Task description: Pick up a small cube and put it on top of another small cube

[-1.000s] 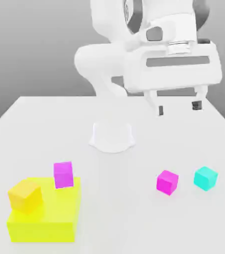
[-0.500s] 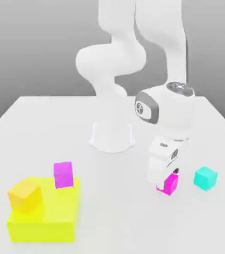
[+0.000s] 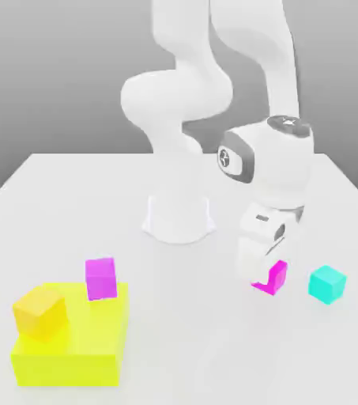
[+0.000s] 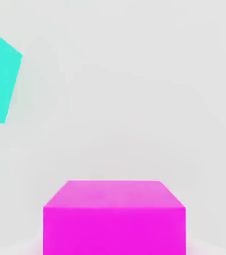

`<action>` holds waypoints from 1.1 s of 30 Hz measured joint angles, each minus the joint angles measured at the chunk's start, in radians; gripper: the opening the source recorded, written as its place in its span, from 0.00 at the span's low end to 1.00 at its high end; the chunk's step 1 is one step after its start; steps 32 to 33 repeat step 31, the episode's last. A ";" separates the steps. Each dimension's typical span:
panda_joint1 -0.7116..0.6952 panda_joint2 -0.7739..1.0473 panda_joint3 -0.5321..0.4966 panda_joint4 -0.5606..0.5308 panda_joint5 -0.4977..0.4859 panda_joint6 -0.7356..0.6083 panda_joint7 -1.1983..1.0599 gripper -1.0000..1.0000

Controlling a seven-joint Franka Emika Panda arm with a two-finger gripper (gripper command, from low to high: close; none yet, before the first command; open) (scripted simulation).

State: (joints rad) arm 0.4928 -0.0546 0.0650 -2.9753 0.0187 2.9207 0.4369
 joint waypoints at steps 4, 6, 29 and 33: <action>-0.076 -0.031 -0.083 0.072 -0.015 -0.098 -0.115 0.00; -0.126 -0.037 -0.127 0.116 -0.024 -0.145 -0.182 0.00; -0.493 0.105 -0.534 0.448 0.029 -0.352 -0.823 1.00; -0.493 0.105 -0.534 0.448 0.029 -0.352 -0.823 1.00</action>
